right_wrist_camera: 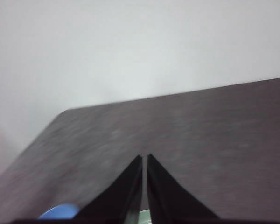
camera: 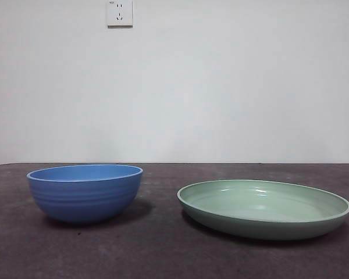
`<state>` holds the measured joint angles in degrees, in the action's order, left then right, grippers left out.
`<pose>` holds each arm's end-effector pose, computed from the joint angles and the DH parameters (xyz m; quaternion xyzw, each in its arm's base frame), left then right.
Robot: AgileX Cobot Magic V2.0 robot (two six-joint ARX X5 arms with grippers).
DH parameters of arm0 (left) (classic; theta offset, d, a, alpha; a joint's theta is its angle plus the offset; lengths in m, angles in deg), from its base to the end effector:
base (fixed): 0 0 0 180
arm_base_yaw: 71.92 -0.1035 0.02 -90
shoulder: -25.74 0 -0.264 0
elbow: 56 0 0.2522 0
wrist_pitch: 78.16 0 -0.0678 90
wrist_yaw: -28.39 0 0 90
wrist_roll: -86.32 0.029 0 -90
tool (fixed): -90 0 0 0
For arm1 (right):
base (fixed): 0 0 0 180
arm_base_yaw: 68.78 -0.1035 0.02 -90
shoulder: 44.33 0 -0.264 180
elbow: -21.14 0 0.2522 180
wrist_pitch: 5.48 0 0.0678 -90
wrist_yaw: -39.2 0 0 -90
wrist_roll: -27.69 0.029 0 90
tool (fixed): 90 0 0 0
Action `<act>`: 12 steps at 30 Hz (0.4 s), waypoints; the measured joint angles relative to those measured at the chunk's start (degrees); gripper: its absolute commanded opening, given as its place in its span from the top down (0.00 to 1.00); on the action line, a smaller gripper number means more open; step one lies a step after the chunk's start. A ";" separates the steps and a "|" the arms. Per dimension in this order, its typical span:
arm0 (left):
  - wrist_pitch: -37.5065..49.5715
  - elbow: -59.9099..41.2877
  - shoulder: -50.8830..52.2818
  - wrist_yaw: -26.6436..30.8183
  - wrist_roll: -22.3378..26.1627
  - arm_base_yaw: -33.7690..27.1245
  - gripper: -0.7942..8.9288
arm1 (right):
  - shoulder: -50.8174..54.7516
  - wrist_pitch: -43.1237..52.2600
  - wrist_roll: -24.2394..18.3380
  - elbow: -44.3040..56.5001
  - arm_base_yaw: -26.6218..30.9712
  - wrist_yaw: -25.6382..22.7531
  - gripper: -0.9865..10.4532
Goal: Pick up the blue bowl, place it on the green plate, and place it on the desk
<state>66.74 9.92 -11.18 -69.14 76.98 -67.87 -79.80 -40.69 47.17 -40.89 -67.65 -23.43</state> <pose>0.1249 -0.0127 0.3741 -0.0825 0.0612 -0.0961 0.9901 0.1233 0.0109 0.3554 0.1826 0.1103 0.2107 0.9540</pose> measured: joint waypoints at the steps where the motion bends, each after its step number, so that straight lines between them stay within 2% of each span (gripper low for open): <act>1: -1.62 1.86 -1.60 -1.49 0.07 0.13 0.90 | -1.60 -0.33 -0.07 -1.49 -0.46 2.08 0.90; 7: -11.04 9.46 -9.09 -10.75 0.48 2.25 0.90 | -8.15 -2.80 -0.24 -7.65 -4.42 11.17 0.90; 12: -17.16 11.47 -11.45 -16.09 1.27 4.98 0.90 | -11.58 -10.32 -3.61 -11.61 -6.97 14.60 0.90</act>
<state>49.58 21.40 -22.64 -85.22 78.24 -62.88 -91.38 -51.01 43.57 -52.50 -74.63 -8.83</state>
